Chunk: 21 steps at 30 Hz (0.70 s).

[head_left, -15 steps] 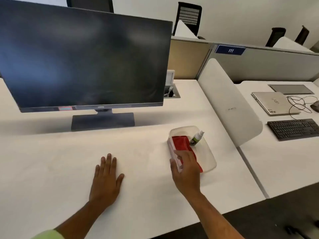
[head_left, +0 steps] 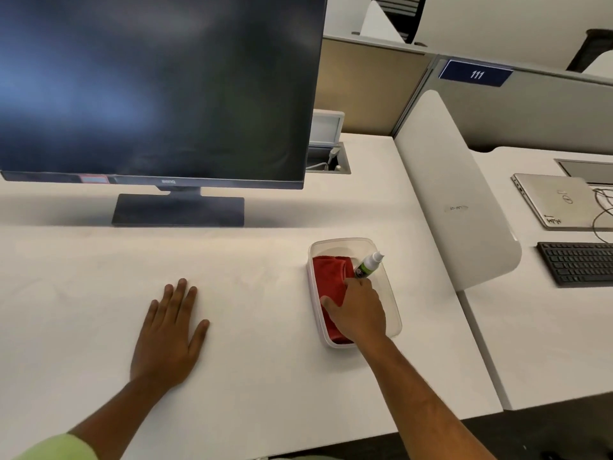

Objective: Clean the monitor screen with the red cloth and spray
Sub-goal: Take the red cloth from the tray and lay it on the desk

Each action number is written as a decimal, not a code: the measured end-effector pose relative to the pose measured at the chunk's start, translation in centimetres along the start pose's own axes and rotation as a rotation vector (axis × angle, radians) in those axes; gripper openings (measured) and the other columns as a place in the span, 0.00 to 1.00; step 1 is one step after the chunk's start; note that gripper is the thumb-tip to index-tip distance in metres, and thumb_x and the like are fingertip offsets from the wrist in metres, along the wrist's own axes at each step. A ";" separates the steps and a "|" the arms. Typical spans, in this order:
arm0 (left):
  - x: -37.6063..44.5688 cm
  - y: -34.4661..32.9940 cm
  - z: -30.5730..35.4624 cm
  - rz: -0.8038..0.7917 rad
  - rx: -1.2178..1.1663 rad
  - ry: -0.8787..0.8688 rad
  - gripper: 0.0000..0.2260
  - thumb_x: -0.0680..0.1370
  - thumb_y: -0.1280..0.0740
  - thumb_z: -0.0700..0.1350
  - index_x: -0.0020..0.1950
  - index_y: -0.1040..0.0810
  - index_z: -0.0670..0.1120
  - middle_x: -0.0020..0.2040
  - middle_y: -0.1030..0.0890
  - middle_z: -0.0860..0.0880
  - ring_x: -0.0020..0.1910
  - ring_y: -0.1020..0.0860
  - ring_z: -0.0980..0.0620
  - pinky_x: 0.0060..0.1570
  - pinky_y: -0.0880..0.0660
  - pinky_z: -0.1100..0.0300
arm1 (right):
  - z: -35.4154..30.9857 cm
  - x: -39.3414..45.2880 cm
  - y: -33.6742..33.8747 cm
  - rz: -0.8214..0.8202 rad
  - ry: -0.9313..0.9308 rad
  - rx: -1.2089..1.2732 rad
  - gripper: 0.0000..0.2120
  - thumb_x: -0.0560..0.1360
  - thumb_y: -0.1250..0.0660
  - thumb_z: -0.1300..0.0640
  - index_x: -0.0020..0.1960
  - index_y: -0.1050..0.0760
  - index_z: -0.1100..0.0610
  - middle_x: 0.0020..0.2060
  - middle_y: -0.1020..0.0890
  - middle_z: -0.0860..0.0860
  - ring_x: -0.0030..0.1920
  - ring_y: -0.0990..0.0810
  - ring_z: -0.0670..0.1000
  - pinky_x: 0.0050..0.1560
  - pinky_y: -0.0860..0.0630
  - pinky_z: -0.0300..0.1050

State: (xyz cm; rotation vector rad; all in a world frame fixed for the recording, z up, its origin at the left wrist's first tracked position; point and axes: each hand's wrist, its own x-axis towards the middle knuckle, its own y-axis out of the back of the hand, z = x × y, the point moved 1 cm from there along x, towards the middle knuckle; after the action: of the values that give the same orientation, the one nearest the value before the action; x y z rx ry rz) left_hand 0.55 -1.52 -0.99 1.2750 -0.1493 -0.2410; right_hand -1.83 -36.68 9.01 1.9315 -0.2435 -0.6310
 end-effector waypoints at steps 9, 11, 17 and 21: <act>-0.1 0.0 0.0 -0.016 -0.006 0.007 0.32 0.81 0.50 0.61 0.83 0.50 0.49 0.83 0.52 0.51 0.82 0.54 0.50 0.78 0.49 0.47 | -0.6 1.0 -0.5 0.037 -0.091 0.024 0.32 0.73 0.21 0.44 0.69 0.31 0.53 0.58 0.18 0.51 0.58 0.17 0.57 0.57 0.21 0.52; -0.1 0.1 0.0 -0.019 -0.012 0.010 0.32 0.81 0.50 0.61 0.83 0.50 0.49 0.83 0.52 0.52 0.82 0.54 0.51 0.78 0.49 0.47 | -0.5 1.0 -0.6 0.036 -0.111 0.092 0.26 0.74 0.21 0.45 0.64 0.27 0.53 0.55 0.17 0.50 0.56 0.17 0.57 0.55 0.21 0.51; 0.0 0.3 0.0 -0.042 -0.033 0.011 0.33 0.81 0.51 0.62 0.83 0.49 0.48 0.83 0.52 0.51 0.81 0.56 0.51 0.79 0.51 0.48 | -0.9 0.0 1.1 0.066 -0.101 0.421 0.09 0.75 0.24 0.49 0.49 0.20 0.53 0.41 0.17 0.47 0.44 0.17 0.53 0.40 0.26 0.42; 1.1 1.4 1.0 -0.070 -0.237 0.080 0.33 0.81 0.42 0.58 0.81 0.44 0.44 0.83 0.48 0.47 0.81 0.53 0.47 0.79 0.53 0.47 | -2.8 -2.1 3.9 0.221 -0.007 0.511 0.08 0.77 0.26 0.53 0.44 0.25 0.49 0.41 0.19 0.47 0.42 0.19 0.48 0.39 0.25 0.42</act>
State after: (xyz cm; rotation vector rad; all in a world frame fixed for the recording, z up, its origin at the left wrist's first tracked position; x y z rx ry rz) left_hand 1.46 -2.35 0.61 1.0532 -0.0071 -0.2596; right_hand -1.69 -35.30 14.00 2.3441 -0.6645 -0.4546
